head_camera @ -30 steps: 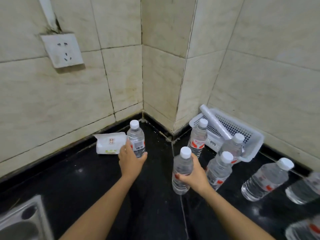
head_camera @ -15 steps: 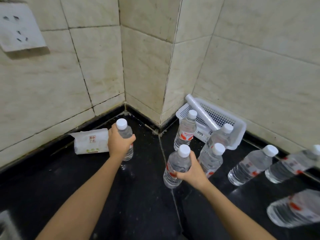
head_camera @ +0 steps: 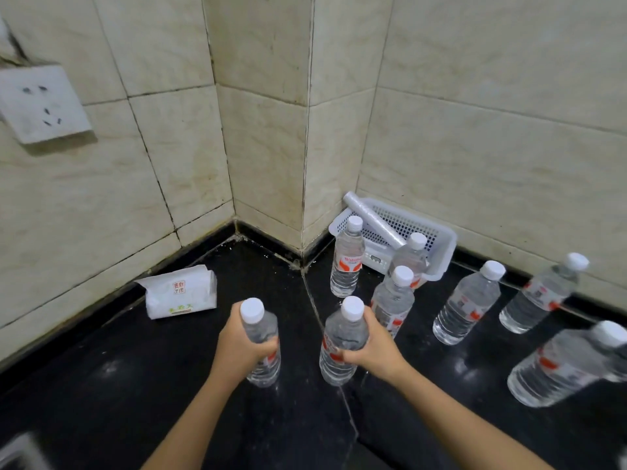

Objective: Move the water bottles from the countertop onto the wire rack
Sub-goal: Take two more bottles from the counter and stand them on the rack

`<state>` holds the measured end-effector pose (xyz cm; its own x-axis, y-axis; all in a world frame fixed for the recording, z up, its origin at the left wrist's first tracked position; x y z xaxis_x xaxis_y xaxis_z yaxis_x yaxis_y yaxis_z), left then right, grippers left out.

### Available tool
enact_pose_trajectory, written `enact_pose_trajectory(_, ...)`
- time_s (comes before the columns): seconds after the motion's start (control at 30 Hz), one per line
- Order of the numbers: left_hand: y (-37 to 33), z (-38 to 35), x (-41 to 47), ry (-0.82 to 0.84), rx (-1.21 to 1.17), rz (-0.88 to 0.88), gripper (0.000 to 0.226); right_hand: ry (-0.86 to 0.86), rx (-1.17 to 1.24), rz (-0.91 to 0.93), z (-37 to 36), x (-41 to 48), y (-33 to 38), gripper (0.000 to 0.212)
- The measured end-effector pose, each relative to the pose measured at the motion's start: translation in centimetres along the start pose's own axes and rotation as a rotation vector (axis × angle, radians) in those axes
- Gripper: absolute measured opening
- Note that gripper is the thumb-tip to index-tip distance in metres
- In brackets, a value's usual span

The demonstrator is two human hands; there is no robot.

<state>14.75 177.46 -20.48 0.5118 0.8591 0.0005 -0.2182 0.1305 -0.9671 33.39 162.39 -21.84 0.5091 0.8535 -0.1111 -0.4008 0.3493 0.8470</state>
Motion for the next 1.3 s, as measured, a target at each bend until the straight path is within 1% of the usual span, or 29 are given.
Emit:
enact_pose_trajectory(0.07, -0.4, -0.8, -1.7, 0.034, -0.006, -0.021, 0.057, -0.047, 0.006, -0.023, 0.4, -1.8, -0.4, 0.066)
enact_pose_trajectory(0.17, -1.1, -2.3, -3.6, 0.079, -0.023, -0.035, 0.051, -0.127, 0.017, -0.068, 1.6, -4.7, -1.4, 0.072)
enact_pose_trajectory(0.27, -2.0, -4.2, -5.3, 0.143, -0.080, -0.040, 0.048, -0.219, 0.023, -0.105, 3.2, -8.0, -2.3, 0.071)
enact_pose_trajectory(0.4, -4.5, -8.7, -8.1, 0.327, -0.134, -0.091, 0.051, -0.382, 0.048, -0.159, 6.0, -13.0, -3.4, 0.072)
enact_pose_trajectory(0.5, -6.6, -13.2, -11.1, 0.492, -0.177, -0.098, 0.047, -0.517, 0.057, -0.211, 8.4, -18.0, -4.6, 0.075)
enact_pose_trajectory(0.63, -9.1, -19.4, -15.9, 0.678, -0.147, -0.153, 0.050, -0.692, 0.083, -0.297, 12.1, -26.3, -7.1, 0.074)
enact_pose_trajectory(0.73, -10.8, -24.1, -20.6, 0.782, -0.120, -0.222, 0.051, -0.828, 0.087, -0.355, 14.7, -33.6, -9.3, 0.074)
enact_pose_trajectory(0.83, -11.9, -29.0, -26.2, 0.899, -0.126, -0.212, 0.047, -0.946, 0.080, -0.401, 17.4, -41.4, -11.5, 0.073)
enact_pose_trajectory(0.9, -12.4, -32.2, -30.2, 0.944, -0.135, -0.208, 0.047, -0.993, 0.053, -0.428, 19.0, -46.6, -12.9, 0.072)
enact_pose_trajectory(1.07, -13.8, -40.9, -41.4, 1.089, -0.144, -0.206, 0.055, -1.110, -0.015, -0.548, 22.2, -59.5, -16.6, 0.074)
enact_pose_trajectory(1.17, -14.8, -45.6, -48.5, 1.219, -0.154, -0.234, 0.054, -1.173, -0.043, -0.610, 23.3, -66.2, -18.1, 0.078)
enact_pose_trajectory(1.3, -15.9, -50.8, -56.0, 1.386, -0.100, -0.281, 0.058, -1.321, -0.012, -0.710, 24.2, -74.5, -20.1, 0.076)
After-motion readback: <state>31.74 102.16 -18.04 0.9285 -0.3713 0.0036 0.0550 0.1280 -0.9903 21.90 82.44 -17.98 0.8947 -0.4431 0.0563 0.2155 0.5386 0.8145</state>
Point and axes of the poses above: each hand's wrist, its own x-axis towards the middle knuckle, its own z-axis out of the back of the hand, y = z × x, the point moved 9 cm from there along x, towards the middle knuckle, and after that the axes turned 8 degrees about -x, right-handed, at the moved point
